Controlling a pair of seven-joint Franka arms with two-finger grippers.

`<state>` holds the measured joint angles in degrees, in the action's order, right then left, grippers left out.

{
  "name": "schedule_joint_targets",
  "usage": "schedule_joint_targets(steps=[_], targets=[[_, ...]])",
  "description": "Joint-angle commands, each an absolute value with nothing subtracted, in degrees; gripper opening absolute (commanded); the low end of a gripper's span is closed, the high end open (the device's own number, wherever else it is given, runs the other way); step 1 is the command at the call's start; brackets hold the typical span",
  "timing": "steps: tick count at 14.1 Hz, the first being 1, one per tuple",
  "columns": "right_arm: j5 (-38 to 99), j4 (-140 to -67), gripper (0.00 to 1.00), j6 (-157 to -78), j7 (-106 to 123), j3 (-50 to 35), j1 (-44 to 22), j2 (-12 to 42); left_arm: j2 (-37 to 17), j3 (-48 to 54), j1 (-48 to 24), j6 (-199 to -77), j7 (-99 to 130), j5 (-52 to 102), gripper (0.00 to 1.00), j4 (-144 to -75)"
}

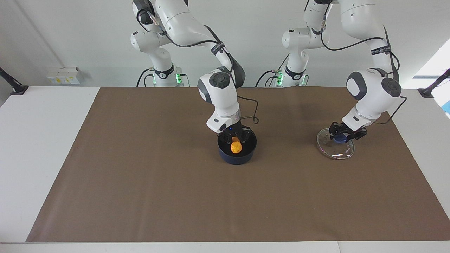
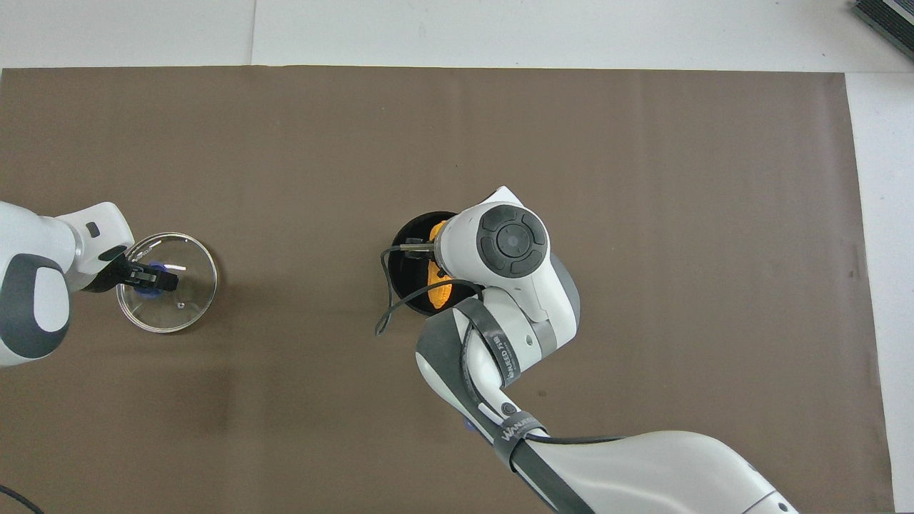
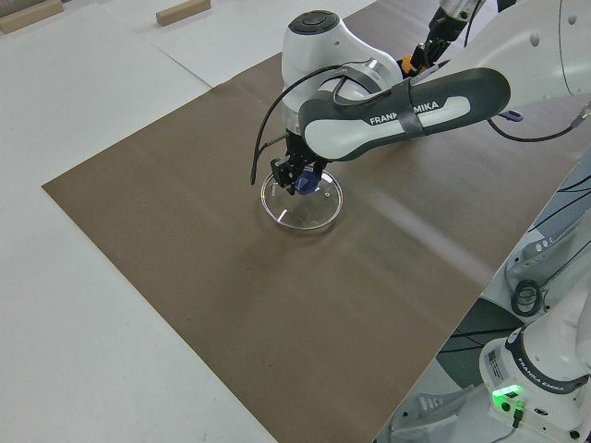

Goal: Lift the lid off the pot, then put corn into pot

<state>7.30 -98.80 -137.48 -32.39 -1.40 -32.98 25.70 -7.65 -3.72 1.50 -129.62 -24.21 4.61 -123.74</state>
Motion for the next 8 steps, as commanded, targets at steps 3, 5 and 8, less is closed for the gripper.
schedule_joint_targets(steps=[3, 5, 8], targets=[[8.88, -98.79, 0.82, -139.30, -31.28, -1.67, -32.70, 27.16, -8.43, -3.16, 2.11, -132.45, -24.96, 4.92, 0.33, -124.81], [8.88, -99.14, 1.00, -140.01, -31.29, -1.67, -32.52, 27.25, -8.70, -3.08, 2.11, -132.45, -24.87, 4.92, 1.00, -124.28], [8.53, -98.35, 1.00, -140.27, -30.59, -1.67, -30.77, 27.25, -9.49, -3.08, 2.28, -131.93, -24.61, 4.92, 1.00, -122.35]])
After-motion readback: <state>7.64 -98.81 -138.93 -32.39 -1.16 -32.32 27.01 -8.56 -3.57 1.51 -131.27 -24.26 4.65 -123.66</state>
